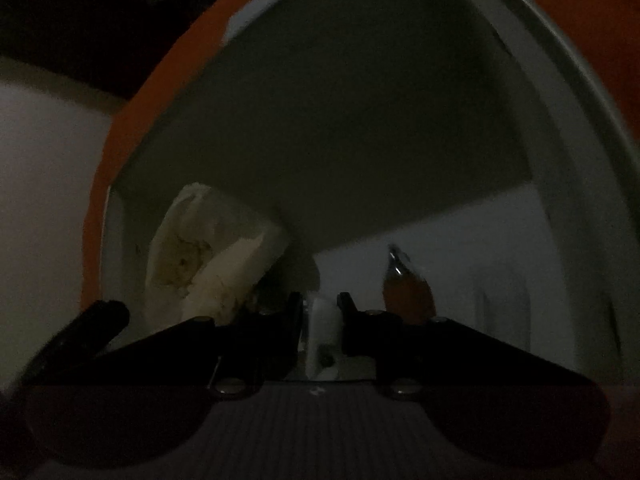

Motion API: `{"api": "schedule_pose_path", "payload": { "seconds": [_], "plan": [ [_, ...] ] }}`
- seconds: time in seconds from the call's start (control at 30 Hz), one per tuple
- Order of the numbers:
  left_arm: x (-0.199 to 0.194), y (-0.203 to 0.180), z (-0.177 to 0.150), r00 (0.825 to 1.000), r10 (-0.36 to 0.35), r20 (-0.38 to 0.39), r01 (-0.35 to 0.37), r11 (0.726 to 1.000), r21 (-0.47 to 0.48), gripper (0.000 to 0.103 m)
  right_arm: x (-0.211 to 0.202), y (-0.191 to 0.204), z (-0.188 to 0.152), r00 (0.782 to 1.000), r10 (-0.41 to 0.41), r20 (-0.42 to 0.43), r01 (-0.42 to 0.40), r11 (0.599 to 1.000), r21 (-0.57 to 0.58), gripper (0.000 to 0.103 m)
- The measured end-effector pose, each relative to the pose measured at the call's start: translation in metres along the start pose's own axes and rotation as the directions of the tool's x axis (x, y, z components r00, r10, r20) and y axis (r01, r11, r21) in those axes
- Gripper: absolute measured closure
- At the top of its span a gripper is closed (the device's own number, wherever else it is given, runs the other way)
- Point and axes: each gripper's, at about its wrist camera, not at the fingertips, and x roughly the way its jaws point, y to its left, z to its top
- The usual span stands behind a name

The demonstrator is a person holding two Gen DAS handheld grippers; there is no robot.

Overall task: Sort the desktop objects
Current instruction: 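Open the left tool to drop the bag in the box while the right tool releases the remote inside, then reach the right tool to the white charger while the left tool reaches the small dark-capped vial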

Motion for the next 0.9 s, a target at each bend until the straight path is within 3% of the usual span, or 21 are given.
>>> {"api": "schedule_pose_path", "payload": {
  "seconds": [0.07,0.1,0.13,0.23,0.37,0.5,0.67,0.77,0.9],
  "plan": [
    [0.001,0.001,-0.001,1.0,0.005,-0.005,-0.005,1.0,0.002,0.004,0.003,0.014,-0.001,0.995,-0.103,0.012,0.103,0.992,-0.069,0.065],
    [0.001,0.002,-0.001,1.0,0.008,-0.008,-0.008,1.0,0.001,0.004,0.005,0.018,-0.003,0.988,-0.156,0.009,0.156,0.983,-0.097,0.046],
    [0.001,0.002,-0.001,1.0,0.01,-0.01,-0.01,1.0,-0.001,0.004,0.007,0.021,-0.004,0.982,-0.191,0.001,0.19,0.975,-0.114,0.037],
    [0.003,0.002,-0.002,1.0,0.016,-0.024,-0.016,1.0,0.005,0.004,0.006,0.021,-0.006,0.977,-0.213,0.002,0.212,0.972,-0.103,0.036],
    [0.004,-0.004,-0.004,0.999,0.038,-0.032,-0.036,0.998,0.052,0.002,-0.001,0.023,-0.006,0.951,-0.306,0.029,0.308,0.946,-0.104,0.03],
    [0.003,-0.007,-0.005,0.997,0.063,-0.032,-0.061,0.996,0.065,0.002,-0.014,0.031,-0.012,0.954,-0.301,0.018,0.3,0.942,-0.148,0.029],
    [-0.008,-0.003,0.001,0.999,0.045,-0.012,-0.045,0.997,0.055,0.001,-0.055,0.043,-0.011,0.974,-0.22,0.044,0.225,0.96,-0.167,0.027],
    [-0.02,0.006,0.008,0.999,0.039,0.022,-0.04,0.999,0.025,0.0,-0.099,0.049,0.0,0.975,-0.181,0.126,0.2,0.967,-0.159,0.022],
    [-0.034,0.024,0.018,0.998,0.023,0.059,-0.021,0.999,-0.03,0.0,-0.152,0.049,0.012,0.954,-0.141,0.266,0.178,0.977,-0.12,0.019]
  ]
}}
